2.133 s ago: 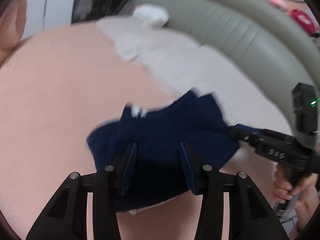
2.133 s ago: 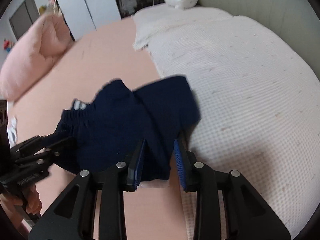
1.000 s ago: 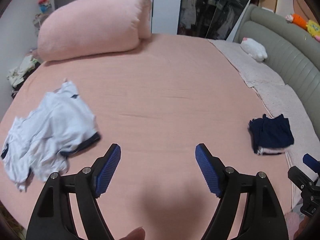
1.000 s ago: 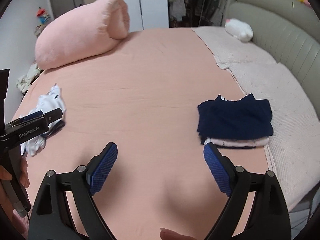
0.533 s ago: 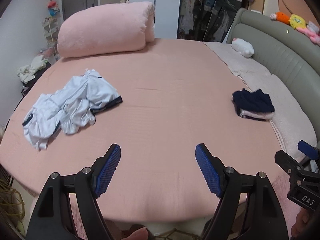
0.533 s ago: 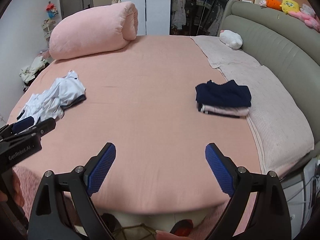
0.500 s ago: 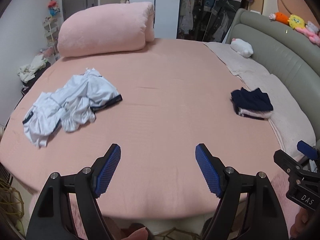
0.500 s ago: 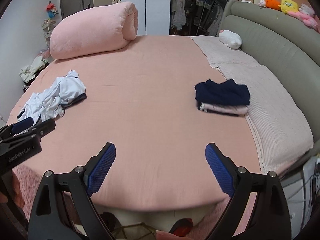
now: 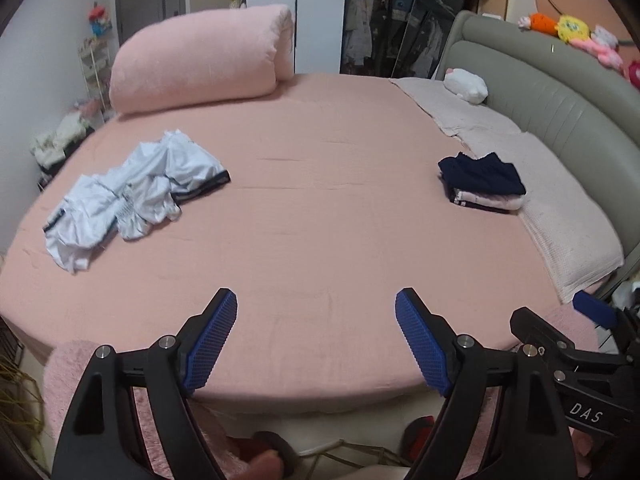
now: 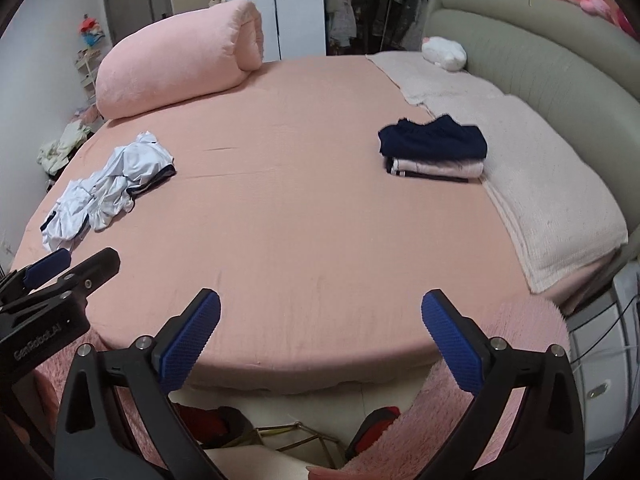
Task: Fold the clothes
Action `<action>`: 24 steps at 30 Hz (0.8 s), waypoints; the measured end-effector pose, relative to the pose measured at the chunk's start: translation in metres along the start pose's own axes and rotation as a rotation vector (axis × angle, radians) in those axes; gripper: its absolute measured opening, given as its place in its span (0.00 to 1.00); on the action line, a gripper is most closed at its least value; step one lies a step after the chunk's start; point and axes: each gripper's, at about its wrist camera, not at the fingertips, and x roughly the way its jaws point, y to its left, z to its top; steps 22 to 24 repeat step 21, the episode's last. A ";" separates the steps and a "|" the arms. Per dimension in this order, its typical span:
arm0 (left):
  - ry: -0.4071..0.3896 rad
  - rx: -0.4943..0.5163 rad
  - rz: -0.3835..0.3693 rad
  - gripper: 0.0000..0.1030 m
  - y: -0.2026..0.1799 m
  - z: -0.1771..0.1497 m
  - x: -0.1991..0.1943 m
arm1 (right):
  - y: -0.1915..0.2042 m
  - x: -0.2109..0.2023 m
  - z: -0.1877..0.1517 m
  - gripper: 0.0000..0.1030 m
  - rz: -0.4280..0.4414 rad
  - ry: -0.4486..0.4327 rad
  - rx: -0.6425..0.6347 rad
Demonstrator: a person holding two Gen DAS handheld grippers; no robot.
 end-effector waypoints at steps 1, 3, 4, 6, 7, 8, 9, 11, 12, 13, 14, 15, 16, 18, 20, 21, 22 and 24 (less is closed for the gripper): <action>-0.004 0.013 0.011 0.81 -0.003 -0.001 -0.002 | 0.000 0.000 0.000 0.99 0.002 0.002 -0.002; -0.005 0.020 0.003 0.81 -0.007 -0.002 -0.003 | 0.001 0.000 0.000 0.99 -0.002 -0.004 -0.008; -0.003 0.018 -0.001 0.81 -0.008 -0.002 -0.003 | 0.000 0.000 0.000 0.99 -0.002 -0.005 -0.010; -0.007 0.012 -0.007 0.81 -0.008 -0.003 -0.003 | 0.000 0.001 0.001 0.99 0.003 -0.004 -0.010; -0.008 0.008 -0.010 0.81 -0.008 -0.003 -0.003 | 0.000 0.001 0.001 0.99 0.006 -0.002 -0.009; -0.010 0.005 -0.013 0.81 -0.008 -0.004 -0.003 | 0.000 0.001 0.000 0.99 0.008 -0.001 -0.009; -0.011 0.001 -0.016 0.81 -0.007 -0.004 -0.003 | 0.001 0.001 0.000 0.99 0.009 -0.002 -0.011; -0.015 -0.006 -0.022 0.81 -0.007 -0.005 -0.002 | 0.002 0.000 0.000 0.99 0.012 -0.002 -0.014; -0.016 -0.009 -0.025 0.81 -0.007 -0.005 -0.002 | 0.002 0.000 0.000 0.99 0.014 -0.003 -0.015; -0.017 -0.017 -0.028 0.81 -0.006 -0.005 -0.002 | 0.002 0.000 0.000 0.99 0.015 -0.003 -0.017; -0.017 -0.025 -0.030 0.81 -0.004 -0.005 -0.003 | 0.002 0.000 0.000 0.99 0.015 -0.002 -0.019; -0.018 -0.033 -0.033 0.81 -0.003 -0.005 -0.003 | 0.002 0.001 0.000 0.99 0.016 0.000 -0.020; -0.018 -0.036 -0.032 0.81 -0.002 -0.005 -0.003 | 0.002 0.001 -0.001 0.99 0.016 0.002 -0.019; -0.021 -0.041 -0.032 0.81 0.000 -0.005 -0.002 | 0.002 0.002 -0.001 0.99 0.022 0.005 -0.018; -0.033 -0.041 -0.043 0.81 0.001 -0.006 -0.004 | 0.003 0.003 -0.001 0.99 0.025 0.010 -0.022; -0.038 -0.036 -0.044 0.81 0.000 -0.006 -0.005 | 0.004 0.003 -0.002 0.99 0.027 0.012 -0.024; -0.038 -0.036 -0.044 0.81 0.000 -0.006 -0.005 | 0.004 0.003 -0.002 0.99 0.027 0.012 -0.024; -0.038 -0.036 -0.044 0.81 0.000 -0.006 -0.005 | 0.004 0.003 -0.002 0.99 0.027 0.012 -0.024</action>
